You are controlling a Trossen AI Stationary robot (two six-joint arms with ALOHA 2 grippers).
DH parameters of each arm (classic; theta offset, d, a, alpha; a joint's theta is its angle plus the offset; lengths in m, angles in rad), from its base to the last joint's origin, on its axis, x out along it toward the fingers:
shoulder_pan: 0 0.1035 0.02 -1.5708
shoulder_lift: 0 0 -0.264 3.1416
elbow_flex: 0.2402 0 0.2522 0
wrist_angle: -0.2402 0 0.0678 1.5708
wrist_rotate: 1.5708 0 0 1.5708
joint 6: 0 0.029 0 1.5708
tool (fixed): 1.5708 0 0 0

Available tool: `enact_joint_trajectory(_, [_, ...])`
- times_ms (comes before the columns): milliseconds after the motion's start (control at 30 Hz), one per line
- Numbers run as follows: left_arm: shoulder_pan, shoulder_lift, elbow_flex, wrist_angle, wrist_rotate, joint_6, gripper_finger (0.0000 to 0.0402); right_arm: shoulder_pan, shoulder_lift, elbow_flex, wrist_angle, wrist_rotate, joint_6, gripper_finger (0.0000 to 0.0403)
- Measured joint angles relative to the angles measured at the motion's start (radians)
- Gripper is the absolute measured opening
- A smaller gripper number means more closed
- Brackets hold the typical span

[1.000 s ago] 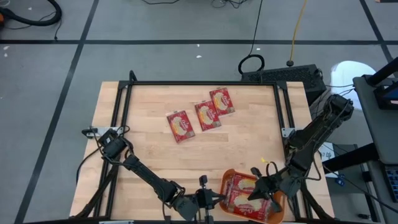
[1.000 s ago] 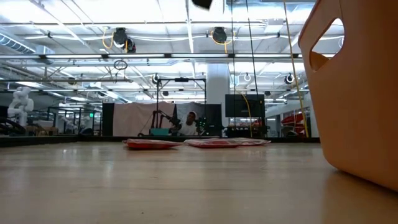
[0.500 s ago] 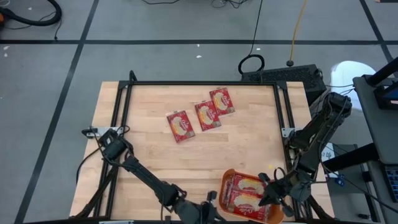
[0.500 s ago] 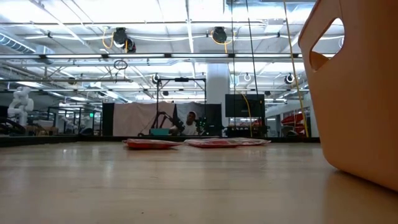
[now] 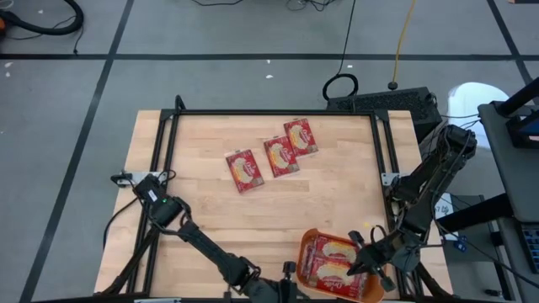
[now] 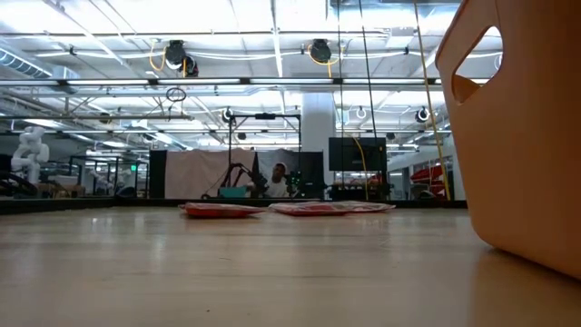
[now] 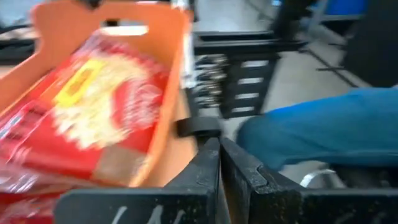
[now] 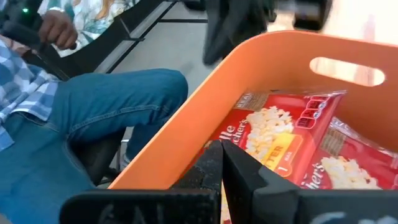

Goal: Sort popcorn bags into baskets
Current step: Adjust the orange bin

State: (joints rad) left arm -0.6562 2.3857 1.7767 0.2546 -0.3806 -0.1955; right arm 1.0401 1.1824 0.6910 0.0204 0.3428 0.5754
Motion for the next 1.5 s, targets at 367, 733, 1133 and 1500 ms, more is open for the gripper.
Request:
enact_joint_trajectory(367, [0.075,0.019,-0.002,0.009,-0.08,0.005,0.0019,0.07,-0.001,0.002,0.086,-0.058,0.106,0.0])
enact_joint_trajectory(733, [0.072,-0.018,-0.002,-0.01,-0.023,0.0,0.0019,0.173,0.137,0.015,0.325,-0.005,0.081,0.0])
enact_joint_trajectory(1133, [0.086,-0.164,-0.002,-0.245,-0.128,0.019,0.0019,0.173,0.33,0.178,0.113,-0.033,-0.028,0.0])
enact_joint_trajectory(1500, [0.166,-0.174,-0.002,-0.439,-0.172,-0.106,0.0019,0.179,0.274,0.179,-0.062,-0.035,0.013,0.0])
